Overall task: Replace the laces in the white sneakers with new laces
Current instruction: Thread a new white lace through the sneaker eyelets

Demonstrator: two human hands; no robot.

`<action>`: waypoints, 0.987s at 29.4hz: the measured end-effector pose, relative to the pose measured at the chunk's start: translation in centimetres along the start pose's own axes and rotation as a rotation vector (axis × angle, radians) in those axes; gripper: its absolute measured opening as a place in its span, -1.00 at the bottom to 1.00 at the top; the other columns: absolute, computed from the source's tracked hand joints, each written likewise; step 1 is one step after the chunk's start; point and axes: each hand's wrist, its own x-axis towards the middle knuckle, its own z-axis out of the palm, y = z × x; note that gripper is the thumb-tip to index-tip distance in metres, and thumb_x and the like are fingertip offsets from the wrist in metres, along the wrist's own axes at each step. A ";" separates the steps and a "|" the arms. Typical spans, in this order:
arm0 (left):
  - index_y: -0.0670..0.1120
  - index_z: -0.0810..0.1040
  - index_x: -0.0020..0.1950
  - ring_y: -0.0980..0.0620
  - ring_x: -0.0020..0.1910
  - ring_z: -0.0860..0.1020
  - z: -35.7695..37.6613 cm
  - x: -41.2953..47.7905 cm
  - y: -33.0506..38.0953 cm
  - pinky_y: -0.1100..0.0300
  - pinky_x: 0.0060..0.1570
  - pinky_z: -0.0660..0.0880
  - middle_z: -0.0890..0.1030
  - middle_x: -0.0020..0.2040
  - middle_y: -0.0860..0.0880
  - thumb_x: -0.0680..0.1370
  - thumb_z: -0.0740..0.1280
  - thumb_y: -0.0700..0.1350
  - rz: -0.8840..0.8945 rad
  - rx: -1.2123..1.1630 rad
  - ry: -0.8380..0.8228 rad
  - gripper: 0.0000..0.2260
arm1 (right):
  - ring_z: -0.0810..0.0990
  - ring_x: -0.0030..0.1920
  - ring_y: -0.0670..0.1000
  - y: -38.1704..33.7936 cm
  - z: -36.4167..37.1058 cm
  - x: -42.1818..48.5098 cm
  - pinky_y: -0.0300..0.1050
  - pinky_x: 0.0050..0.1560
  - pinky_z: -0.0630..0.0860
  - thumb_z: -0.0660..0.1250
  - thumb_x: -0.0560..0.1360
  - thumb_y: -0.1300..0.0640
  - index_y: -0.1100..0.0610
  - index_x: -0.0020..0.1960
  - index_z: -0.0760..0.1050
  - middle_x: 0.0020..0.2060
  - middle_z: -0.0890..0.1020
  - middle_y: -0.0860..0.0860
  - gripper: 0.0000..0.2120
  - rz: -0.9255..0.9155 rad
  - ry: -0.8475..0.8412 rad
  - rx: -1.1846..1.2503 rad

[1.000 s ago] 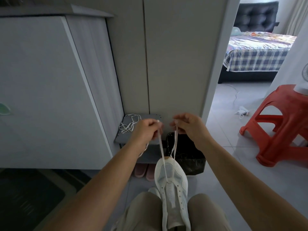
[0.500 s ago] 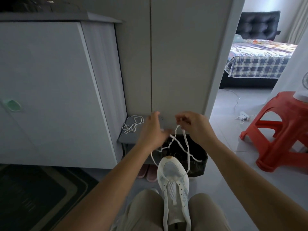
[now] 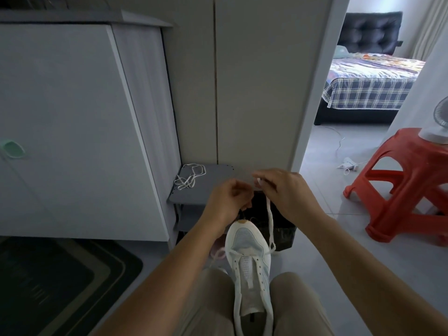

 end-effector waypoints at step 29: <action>-0.11 0.53 0.08 0.02 -0.14 0.48 -9.5 -6.3 -8.4 0.22 -0.16 0.36 0.53 0.06 -0.11 0.52 0.32 -0.21 -0.240 0.568 0.360 -0.85 | 0.45 -0.43 -0.08 4.2 -0.2 -5.9 -0.20 -0.32 0.43 0.20 0.56 0.13 -0.06 -0.19 0.49 -0.38 0.55 0.02 -0.80 0.297 -0.323 0.343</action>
